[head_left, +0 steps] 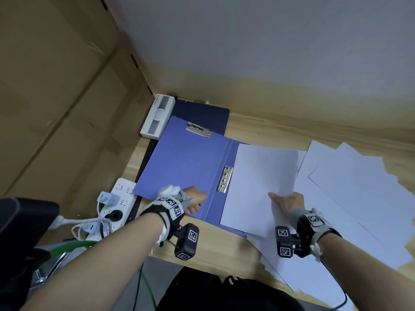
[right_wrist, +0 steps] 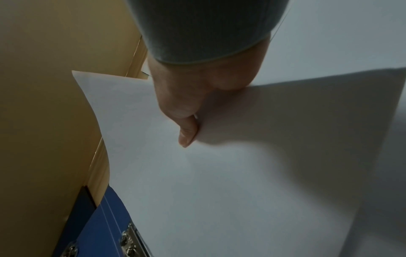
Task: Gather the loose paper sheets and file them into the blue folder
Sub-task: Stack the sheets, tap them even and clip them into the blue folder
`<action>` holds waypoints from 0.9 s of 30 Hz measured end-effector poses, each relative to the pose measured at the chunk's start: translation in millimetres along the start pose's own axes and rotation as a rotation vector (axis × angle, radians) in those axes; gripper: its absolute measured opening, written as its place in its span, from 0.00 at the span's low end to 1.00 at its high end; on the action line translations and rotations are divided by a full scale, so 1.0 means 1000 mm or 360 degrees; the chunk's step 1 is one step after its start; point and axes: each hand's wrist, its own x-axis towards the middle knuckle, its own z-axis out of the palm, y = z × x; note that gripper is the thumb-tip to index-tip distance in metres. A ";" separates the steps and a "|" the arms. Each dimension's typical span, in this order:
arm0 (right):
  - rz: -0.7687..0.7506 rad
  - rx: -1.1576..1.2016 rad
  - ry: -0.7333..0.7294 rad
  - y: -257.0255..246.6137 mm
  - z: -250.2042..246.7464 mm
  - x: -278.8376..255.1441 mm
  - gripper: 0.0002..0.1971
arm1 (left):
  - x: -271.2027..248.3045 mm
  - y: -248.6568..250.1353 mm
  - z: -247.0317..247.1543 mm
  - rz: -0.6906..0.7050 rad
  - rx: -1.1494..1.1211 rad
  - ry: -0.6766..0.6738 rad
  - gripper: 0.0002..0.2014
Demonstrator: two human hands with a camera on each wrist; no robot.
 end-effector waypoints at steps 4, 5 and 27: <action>0.0023 0.0001 0.0041 0.005 -0.002 -0.001 0.16 | 0.017 0.019 0.006 0.0371 0.0450 0.0437 0.11; 0.0031 0.0002 0.0036 0.007 -0.002 -0.002 0.16 | 0.019 0.022 0.005 0.0439 0.0487 0.0476 0.09; 0.0079 0.0106 0.0048 0.021 0.003 0.017 0.19 | 0.068 0.056 -0.009 0.0780 0.1490 0.0568 0.64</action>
